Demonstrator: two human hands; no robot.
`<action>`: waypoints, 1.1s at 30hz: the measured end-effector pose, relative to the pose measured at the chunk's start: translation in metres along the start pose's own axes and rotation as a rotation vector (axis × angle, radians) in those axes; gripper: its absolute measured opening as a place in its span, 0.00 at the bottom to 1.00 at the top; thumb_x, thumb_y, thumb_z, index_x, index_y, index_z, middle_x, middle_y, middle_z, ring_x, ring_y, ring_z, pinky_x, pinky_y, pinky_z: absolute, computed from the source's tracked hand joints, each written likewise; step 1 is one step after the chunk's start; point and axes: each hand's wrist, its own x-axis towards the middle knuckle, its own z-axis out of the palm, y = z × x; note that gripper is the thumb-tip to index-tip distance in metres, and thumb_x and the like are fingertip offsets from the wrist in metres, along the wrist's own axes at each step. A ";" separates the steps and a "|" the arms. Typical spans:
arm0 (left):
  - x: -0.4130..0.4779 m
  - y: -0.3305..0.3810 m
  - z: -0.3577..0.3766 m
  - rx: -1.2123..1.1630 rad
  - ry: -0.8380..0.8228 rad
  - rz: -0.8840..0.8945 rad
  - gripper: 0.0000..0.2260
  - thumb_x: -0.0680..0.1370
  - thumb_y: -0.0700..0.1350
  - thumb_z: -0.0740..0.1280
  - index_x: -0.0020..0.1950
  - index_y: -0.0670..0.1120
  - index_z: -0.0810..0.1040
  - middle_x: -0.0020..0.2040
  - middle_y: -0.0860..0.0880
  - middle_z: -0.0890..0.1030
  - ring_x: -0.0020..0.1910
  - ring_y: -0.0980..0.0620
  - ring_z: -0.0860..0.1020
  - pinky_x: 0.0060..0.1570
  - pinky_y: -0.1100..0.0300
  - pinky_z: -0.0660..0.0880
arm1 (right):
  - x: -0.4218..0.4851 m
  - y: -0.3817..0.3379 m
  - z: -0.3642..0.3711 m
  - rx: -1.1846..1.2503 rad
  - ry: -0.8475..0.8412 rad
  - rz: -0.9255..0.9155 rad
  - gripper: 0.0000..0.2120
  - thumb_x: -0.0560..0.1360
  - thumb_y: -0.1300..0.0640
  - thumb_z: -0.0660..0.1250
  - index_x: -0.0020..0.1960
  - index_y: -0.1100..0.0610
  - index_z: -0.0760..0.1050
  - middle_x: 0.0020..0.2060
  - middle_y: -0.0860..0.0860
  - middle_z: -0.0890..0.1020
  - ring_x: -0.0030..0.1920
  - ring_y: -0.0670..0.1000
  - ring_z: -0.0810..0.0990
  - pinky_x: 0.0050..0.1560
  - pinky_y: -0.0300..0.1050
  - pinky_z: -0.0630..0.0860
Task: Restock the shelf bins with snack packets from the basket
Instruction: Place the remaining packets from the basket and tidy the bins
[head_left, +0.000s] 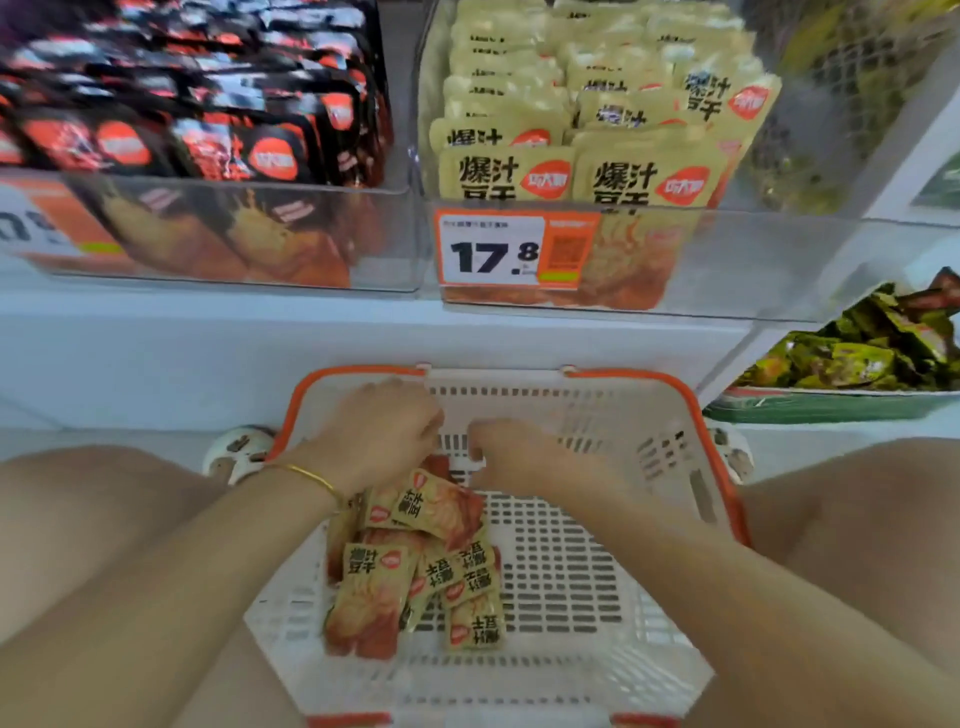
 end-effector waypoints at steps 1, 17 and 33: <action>0.001 -0.004 0.005 0.015 -0.044 -0.038 0.10 0.75 0.43 0.59 0.49 0.48 0.80 0.50 0.50 0.81 0.49 0.48 0.76 0.46 0.53 0.74 | 0.025 0.006 0.029 -0.015 -0.061 0.011 0.15 0.77 0.59 0.63 0.61 0.64 0.70 0.54 0.58 0.76 0.53 0.57 0.75 0.47 0.45 0.70; 0.002 -0.023 0.035 -0.057 -0.312 -0.225 0.07 0.79 0.45 0.57 0.47 0.46 0.74 0.49 0.48 0.76 0.48 0.47 0.75 0.40 0.57 0.68 | 0.131 0.012 0.183 -0.009 0.132 0.353 0.38 0.74 0.49 0.67 0.75 0.59 0.51 0.68 0.57 0.64 0.68 0.58 0.66 0.65 0.55 0.68; 0.011 0.040 -0.063 -0.750 -0.210 -0.189 0.07 0.76 0.41 0.68 0.50 0.39 0.81 0.47 0.45 0.82 0.45 0.48 0.81 0.40 0.59 0.78 | -0.071 0.038 -0.020 0.698 0.180 0.113 0.26 0.67 0.49 0.76 0.61 0.52 0.73 0.51 0.51 0.81 0.50 0.51 0.81 0.55 0.51 0.78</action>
